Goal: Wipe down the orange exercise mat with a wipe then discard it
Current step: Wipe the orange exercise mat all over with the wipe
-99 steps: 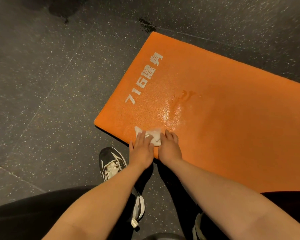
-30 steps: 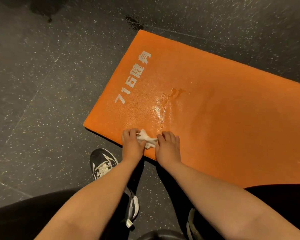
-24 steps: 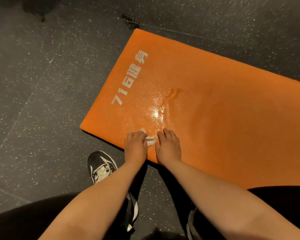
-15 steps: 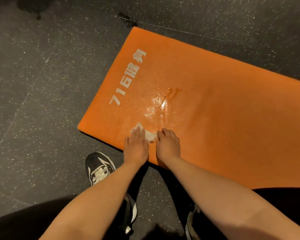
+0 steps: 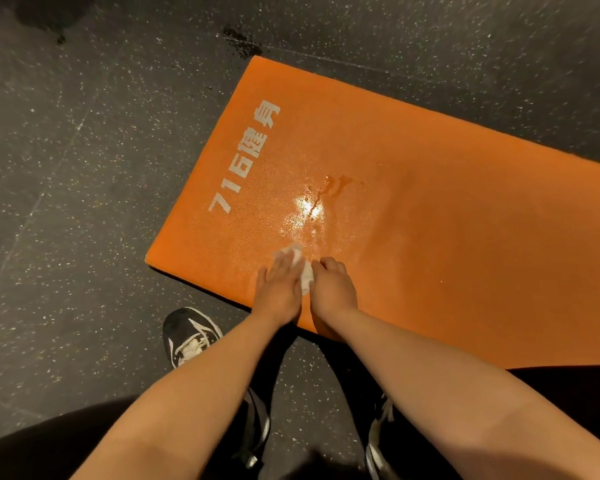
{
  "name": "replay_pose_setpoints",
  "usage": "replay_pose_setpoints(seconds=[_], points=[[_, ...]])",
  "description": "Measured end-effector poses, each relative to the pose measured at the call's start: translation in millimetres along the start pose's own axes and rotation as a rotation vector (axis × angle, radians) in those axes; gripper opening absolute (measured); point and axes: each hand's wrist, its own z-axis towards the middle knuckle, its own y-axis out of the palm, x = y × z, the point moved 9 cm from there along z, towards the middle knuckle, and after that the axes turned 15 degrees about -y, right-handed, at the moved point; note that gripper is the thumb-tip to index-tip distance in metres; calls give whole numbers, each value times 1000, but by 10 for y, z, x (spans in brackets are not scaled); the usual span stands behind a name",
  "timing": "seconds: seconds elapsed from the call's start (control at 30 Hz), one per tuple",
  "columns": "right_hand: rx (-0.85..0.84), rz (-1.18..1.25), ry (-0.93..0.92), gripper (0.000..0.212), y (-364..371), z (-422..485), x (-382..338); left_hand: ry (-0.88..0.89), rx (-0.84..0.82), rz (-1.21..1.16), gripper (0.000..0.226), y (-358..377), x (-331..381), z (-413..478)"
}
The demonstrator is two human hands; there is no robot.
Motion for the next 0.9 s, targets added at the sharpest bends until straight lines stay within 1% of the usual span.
replay_pose_setpoints(seconds=[0.07, 0.13, 0.2, 0.3, 0.4, 0.47, 0.53, 0.6, 0.67, 0.73, 0.8, 0.83, 0.9], points=[[-19, -35, 11, 48, 15, 13, -6, -146, 47, 14, 57, -140, -204, 130], [-31, -63, 24, 57, 47, -4, -33, -195, 41, -2, 59, -175, -233, 176], [-32, -103, 40, 61, 70, -37, -43, -132, -15, -64, 61, -86, -83, 94], [-15, -93, 27, 56, 32, -28, -30, -3, -62, -114, 56, 113, 125, -130], [-5, -63, -9, 56, 31, -52, -9, 22, -55, -54, 53, 90, 81, -82], [-25, -52, -30, 59, 54, -63, 8, -58, -40, 4, 57, -39, -85, 66], [-37, -57, -33, 62, 64, -61, 20, -205, -16, 9, 61, -218, -299, 223], [-40, -41, -35, 63, 74, -45, 27, -273, -10, 18, 63, -291, -368, 288], [-23, 1, -33, 63, 67, -46, 56, -238, -32, 8, 64, -227, -244, 228], [48, 95, -10, 62, 23, -60, 100, -102, -79, 11, 63, -55, -7, 99], [145, 209, 61, 60, -30, -114, 185, 18, -116, 38, 61, 106, 188, -29], [175, 235, 89, 59, -36, -147, 225, 43, -127, 53, 60, 152, 232, -52], [170, 223, 89, 58, -5, -186, 226, 55, -128, 100, 59, 142, 234, -17]])
